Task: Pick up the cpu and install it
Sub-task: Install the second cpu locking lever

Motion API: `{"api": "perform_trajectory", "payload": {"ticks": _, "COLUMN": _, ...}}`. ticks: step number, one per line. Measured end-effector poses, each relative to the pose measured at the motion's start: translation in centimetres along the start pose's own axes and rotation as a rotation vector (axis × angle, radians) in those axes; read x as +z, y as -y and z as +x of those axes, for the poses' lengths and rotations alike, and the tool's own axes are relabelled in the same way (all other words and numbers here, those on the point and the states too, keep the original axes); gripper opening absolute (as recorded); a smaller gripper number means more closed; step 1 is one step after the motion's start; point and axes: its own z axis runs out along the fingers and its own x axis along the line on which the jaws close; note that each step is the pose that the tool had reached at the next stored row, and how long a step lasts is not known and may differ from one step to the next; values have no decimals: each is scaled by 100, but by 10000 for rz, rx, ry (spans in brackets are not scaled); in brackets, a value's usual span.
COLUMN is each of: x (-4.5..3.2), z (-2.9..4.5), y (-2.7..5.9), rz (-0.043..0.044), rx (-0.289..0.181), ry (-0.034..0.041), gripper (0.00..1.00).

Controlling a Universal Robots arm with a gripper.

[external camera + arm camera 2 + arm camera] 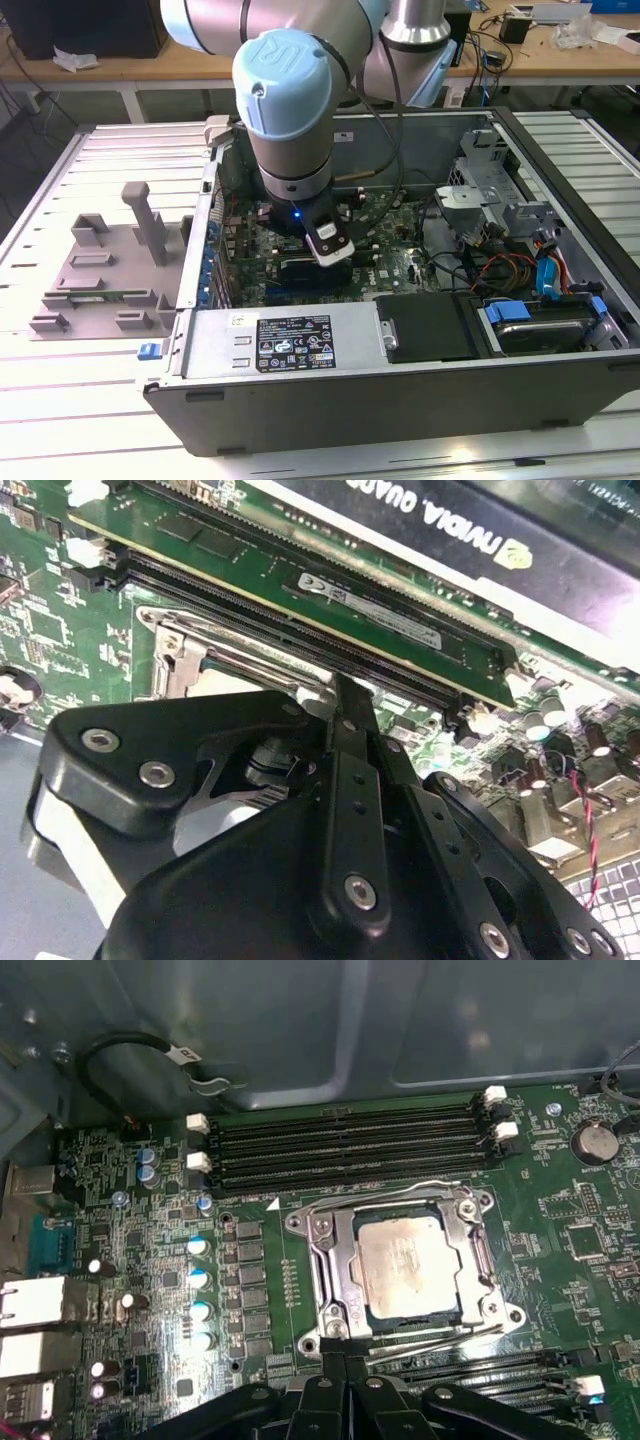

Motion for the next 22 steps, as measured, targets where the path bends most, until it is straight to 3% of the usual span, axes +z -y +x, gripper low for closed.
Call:
{"api": "perform_trajectory", "payload": {"ticks": 6, "x": 23, "z": 35, "y": 12, "rz": -203, "rx": 175, "ry": 32, "gripper": 11}}
{"api": "perform_trajectory", "payload": {"ticks": 9, "x": 31, "z": 77, "y": 17, "rz": -350, "rx": 381, "ry": 84, "gripper": 11}}
{"api": "perform_trajectory", "payload": {"ticks": 19, "x": 80, "z": 114, "y": 0, "rz": -351, "rx": 647, "ry": 180, "gripper": 11}}
{"api": "perform_trajectory", "payload": {"ticks": 22, "x": -51, "z": 109, "y": -46, "rz": -350, "rx": 660, "ry": 184, "gripper": 11}}
